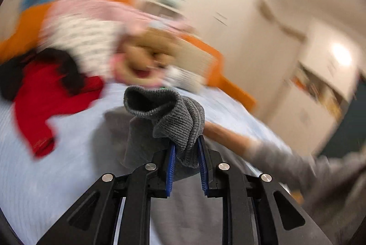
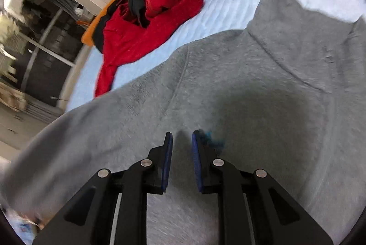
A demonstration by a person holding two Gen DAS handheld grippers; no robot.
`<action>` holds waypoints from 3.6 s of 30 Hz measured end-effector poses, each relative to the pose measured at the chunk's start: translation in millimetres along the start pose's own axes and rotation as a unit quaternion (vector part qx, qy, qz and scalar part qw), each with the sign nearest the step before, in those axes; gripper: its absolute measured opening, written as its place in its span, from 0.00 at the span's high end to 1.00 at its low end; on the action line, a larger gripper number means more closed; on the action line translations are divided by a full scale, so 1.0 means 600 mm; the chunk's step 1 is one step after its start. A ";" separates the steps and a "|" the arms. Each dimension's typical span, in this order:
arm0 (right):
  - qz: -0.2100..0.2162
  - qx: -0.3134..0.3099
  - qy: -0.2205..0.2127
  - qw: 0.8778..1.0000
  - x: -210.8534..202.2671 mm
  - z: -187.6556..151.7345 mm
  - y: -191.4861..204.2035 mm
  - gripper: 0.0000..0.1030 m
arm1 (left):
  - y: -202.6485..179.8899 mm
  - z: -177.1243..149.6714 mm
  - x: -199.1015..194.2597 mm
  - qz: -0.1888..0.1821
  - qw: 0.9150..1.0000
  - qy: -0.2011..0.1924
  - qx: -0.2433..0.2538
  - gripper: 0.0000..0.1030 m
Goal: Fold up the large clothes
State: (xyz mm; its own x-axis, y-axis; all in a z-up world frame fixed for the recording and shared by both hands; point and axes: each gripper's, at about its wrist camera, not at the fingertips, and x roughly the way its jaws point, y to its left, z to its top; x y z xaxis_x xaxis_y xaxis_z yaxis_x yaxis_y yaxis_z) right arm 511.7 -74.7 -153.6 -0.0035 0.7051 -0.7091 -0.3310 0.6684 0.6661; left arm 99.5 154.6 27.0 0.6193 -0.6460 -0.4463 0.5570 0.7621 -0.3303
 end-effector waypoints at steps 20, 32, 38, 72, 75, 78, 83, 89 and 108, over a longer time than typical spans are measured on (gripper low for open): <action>-0.069 -0.015 0.043 0.997 0.032 0.090 -0.013 0.99 | -0.197 -0.269 0.342 -0.019 0.940 0.280 0.196 0.77; -0.126 -0.042 0.028 0.991 0.017 0.062 0.021 0.81 | -0.243 -0.336 0.353 0.037 0.923 0.249 0.291 0.62; -0.147 -0.108 0.004 0.983 -0.099 -0.054 0.078 0.38 | -0.246 -0.307 0.294 0.028 0.937 0.222 0.269 0.47; -0.131 -0.256 -0.060 0.956 -0.255 -0.696 0.308 0.65 | -0.043 -0.167 0.385 0.104 0.970 0.204 0.085 0.37; -0.138 -0.242 -0.040 0.960 -0.201 -0.693 0.285 0.66 | -0.030 -0.163 0.384 0.104 0.973 0.197 0.053 0.37; -0.168 -0.228 -0.029 0.959 -0.168 -0.709 0.249 0.71 | -0.024 -0.170 0.394 0.107 0.972 0.206 0.041 0.37; -0.132 -0.180 -0.039 0.974 -0.166 -0.709 0.221 0.88 | -0.034 -0.179 0.409 0.137 0.963 0.220 0.077 0.37; -0.139 -0.234 -0.026 0.962 -0.161 -0.730 0.265 0.88 | -0.044 -0.175 0.397 0.137 0.966 0.203 0.079 0.34; -0.107 -0.130 -0.088 0.982 -0.258 -0.616 0.180 0.64 | -0.125 -0.208 0.329 0.061 0.978 0.179 0.089 0.34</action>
State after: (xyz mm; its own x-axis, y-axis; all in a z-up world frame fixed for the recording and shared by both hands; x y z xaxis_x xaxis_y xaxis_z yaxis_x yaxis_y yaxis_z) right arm 127.6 -199.0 -57.2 0.2469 0.6007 -0.7604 -0.5371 0.7379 0.4086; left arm 110.5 -24.7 -140.2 0.4714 -0.4693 -0.7467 0.5987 0.7920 -0.1198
